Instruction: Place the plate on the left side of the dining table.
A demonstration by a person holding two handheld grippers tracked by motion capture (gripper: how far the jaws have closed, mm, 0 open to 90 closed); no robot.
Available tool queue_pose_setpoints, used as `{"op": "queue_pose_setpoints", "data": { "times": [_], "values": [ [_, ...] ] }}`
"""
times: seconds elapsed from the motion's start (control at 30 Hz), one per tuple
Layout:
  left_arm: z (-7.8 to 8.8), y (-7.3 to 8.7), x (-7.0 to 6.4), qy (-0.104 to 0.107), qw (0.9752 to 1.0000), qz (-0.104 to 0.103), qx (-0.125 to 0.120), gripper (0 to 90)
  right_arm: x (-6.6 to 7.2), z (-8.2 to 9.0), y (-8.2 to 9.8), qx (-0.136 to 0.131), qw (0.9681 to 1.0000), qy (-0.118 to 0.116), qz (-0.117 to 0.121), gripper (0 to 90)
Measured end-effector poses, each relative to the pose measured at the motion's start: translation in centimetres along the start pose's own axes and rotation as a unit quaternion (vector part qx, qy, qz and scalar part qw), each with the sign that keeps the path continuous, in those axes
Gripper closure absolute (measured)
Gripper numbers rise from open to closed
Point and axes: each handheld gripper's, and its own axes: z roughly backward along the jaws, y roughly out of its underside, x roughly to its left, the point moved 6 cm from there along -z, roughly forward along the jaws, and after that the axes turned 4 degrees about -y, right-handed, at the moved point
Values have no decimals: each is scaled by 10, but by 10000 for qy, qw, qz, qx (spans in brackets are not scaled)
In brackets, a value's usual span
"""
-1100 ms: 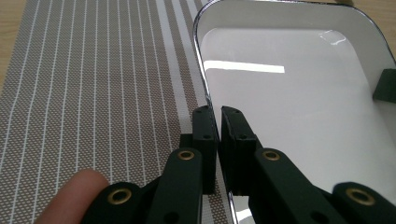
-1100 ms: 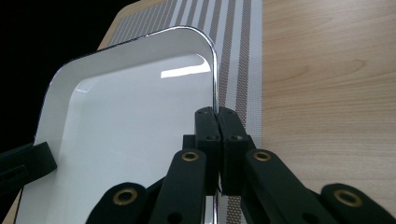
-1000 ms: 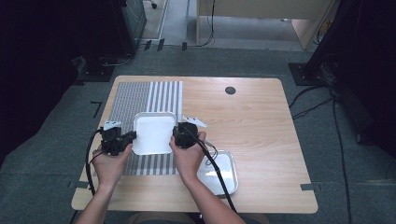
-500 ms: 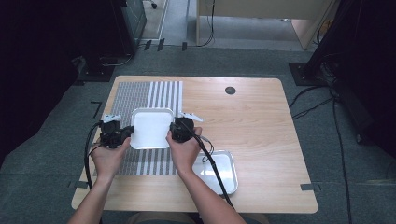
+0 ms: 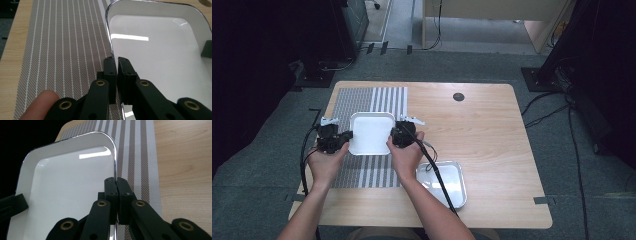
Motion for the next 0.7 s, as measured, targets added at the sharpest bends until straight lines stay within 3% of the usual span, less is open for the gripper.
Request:
{"op": "queue_pose_setpoints", "data": {
  "times": [0.27, 0.7],
  "values": [
    [-4, -7, 7, -76, 9999, -94, -5, 866, 7, -9, -6, 34, 10000, 44, 47, 894],
    [-21, -16, 18, -90, 9999, 7, 89, 874, 7, -30, -12, 157, 9998, 152, -24, 893]
  ]
}}
